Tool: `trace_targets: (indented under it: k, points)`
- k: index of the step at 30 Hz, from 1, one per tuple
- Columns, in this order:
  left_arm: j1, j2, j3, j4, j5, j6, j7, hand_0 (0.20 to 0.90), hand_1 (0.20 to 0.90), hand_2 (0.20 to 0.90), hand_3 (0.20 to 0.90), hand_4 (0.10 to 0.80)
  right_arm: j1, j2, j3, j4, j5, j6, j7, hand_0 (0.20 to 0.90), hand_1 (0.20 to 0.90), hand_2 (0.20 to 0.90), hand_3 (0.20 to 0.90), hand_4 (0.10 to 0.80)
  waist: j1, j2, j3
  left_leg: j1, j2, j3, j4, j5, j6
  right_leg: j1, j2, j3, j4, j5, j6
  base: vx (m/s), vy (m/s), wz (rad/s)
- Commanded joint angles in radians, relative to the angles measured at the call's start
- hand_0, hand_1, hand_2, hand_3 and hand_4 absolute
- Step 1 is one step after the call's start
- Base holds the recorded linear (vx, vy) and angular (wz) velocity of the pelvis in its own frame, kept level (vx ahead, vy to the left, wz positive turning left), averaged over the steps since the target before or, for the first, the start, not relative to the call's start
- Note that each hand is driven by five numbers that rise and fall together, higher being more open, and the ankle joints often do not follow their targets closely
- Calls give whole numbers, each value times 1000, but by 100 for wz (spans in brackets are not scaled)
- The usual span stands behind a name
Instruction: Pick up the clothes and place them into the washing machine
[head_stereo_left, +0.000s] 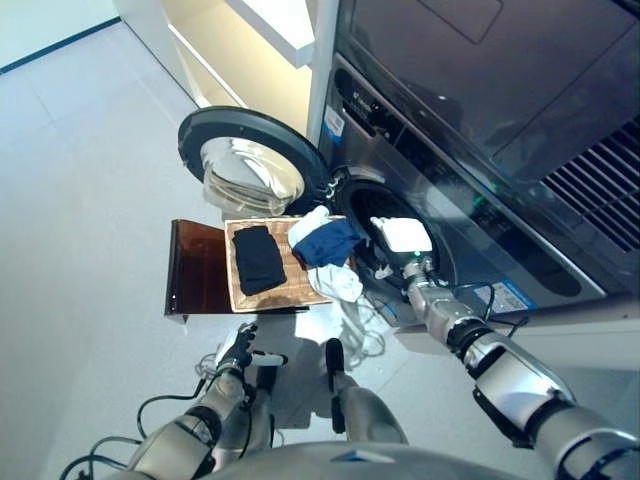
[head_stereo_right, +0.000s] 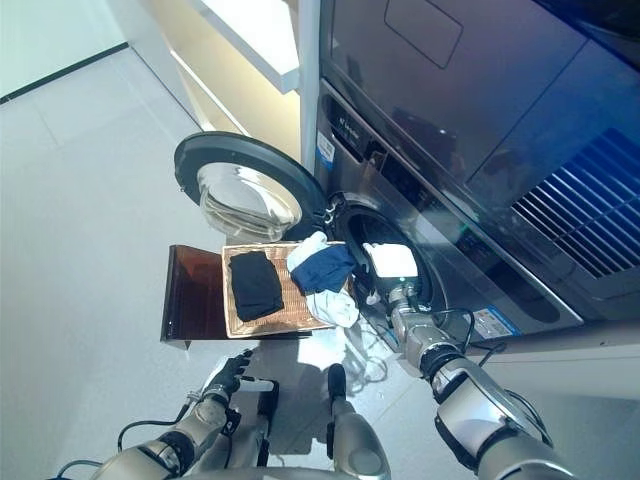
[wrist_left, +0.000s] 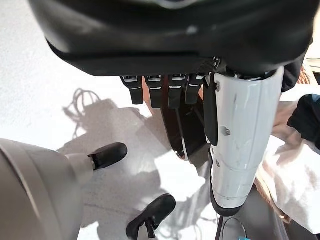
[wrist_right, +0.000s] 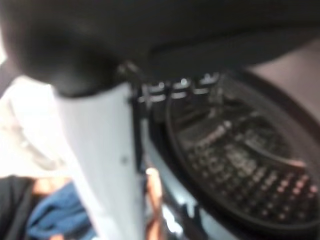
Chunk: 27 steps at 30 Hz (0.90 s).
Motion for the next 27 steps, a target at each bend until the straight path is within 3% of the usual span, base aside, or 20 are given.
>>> trace_targets:
  k: [1,14,27]
  points:
    - [-64,3,-4,24,1,-14,24,900,900,900,900,800,-180,-23,6,-21,-11,-12,-36,900,900,900,900,800,26,10,1,-10,38,1,-14,-15,-30,-47,-16,16,148,-130,52,-40,13,15]
    - [-108,12,-15,18,-27,-20,55,900,900,900,900,800,-282,-13,66,1,-41,6,-24,900,900,900,900,800,55,12,56,-94,17,-47,-17,26,-37,-93,-31,-23,145,-111,50,-30,3,16]
    - [-129,10,-12,-4,-69,-27,85,900,900,900,900,800,-291,-11,89,42,-49,21,-20,900,900,900,900,800,71,37,114,-164,-1,-82,-17,56,-43,-132,-46,-56,138,-96,50,-6,6,11]
